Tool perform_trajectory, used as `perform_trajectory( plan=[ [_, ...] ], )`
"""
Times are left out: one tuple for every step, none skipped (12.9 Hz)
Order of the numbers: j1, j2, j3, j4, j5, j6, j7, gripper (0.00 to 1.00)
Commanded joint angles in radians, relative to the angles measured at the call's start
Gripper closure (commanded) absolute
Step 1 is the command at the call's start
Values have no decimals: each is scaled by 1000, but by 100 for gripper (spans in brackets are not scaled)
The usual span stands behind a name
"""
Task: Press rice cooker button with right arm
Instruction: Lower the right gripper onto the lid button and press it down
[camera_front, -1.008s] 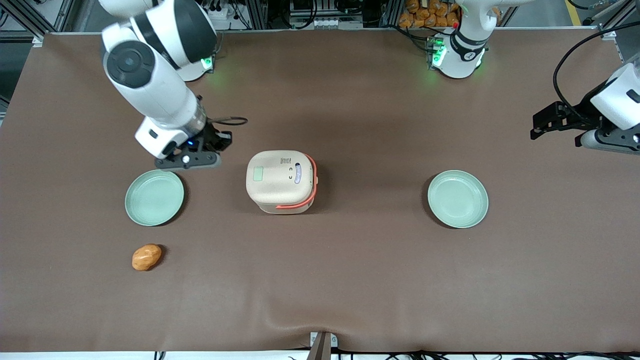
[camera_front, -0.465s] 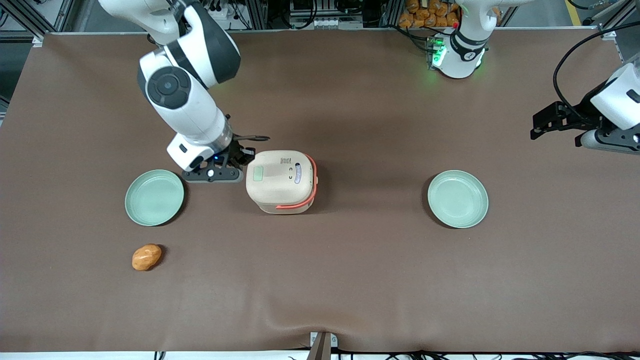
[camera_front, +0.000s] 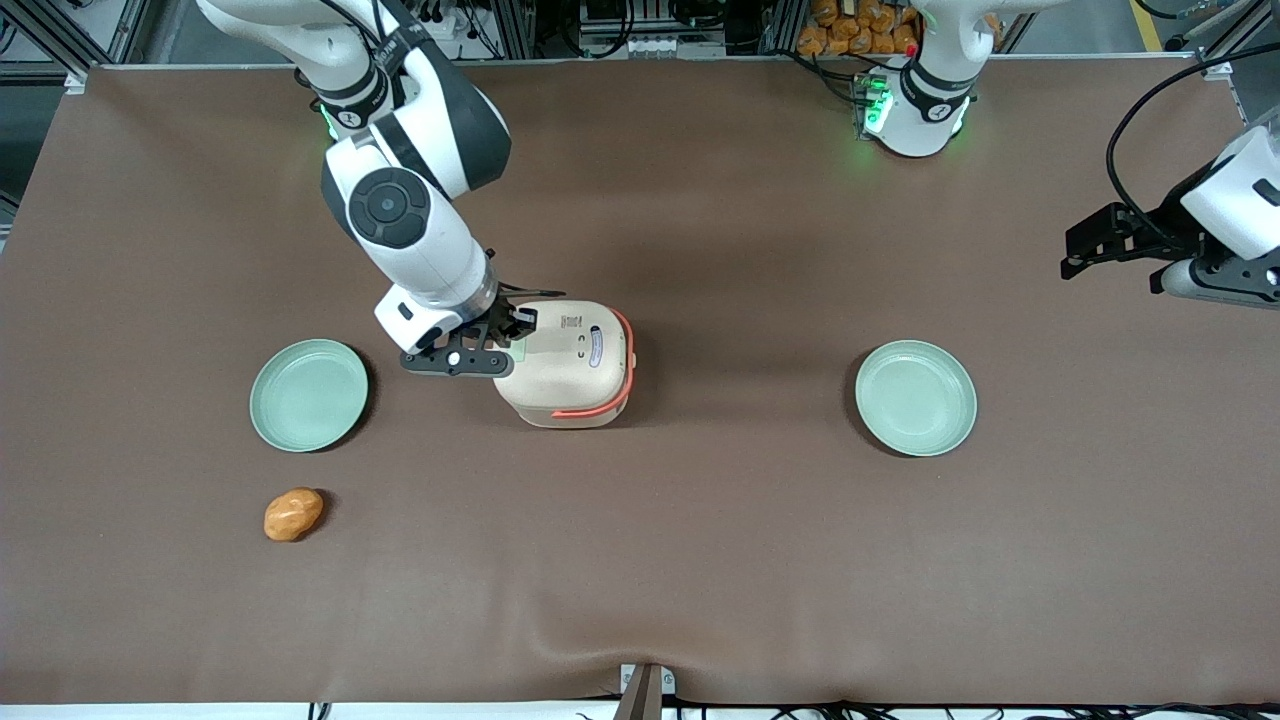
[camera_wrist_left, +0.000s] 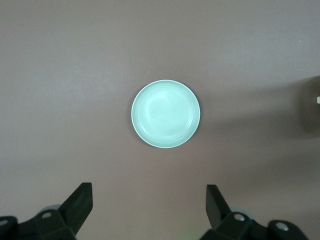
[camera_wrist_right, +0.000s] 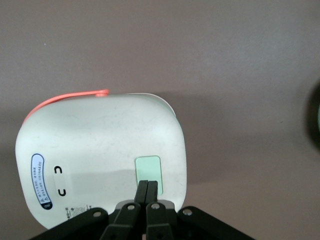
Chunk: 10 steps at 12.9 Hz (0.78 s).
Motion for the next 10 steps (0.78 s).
perform_trajectory(
  plan=[
    [4,-2,14,-42,6,45,34,100],
    [4,1,14,-43,6,48,34,100],
    [5,4,14,-43,6,50,34,100],
    [7,10,14,-43,4,52,34,100],
    [7,12,14,-43,4,52,34,100],
    [7,13,14,-43,3,52,34,100],
    [4,13,14,-43,3,52,34,100],
    [1,13,14,-43,3,52,34,100],
    [-1,15,14,-43,1,52,34,100],
    [-2,16,14,-43,1,53,34,100]
  ],
)
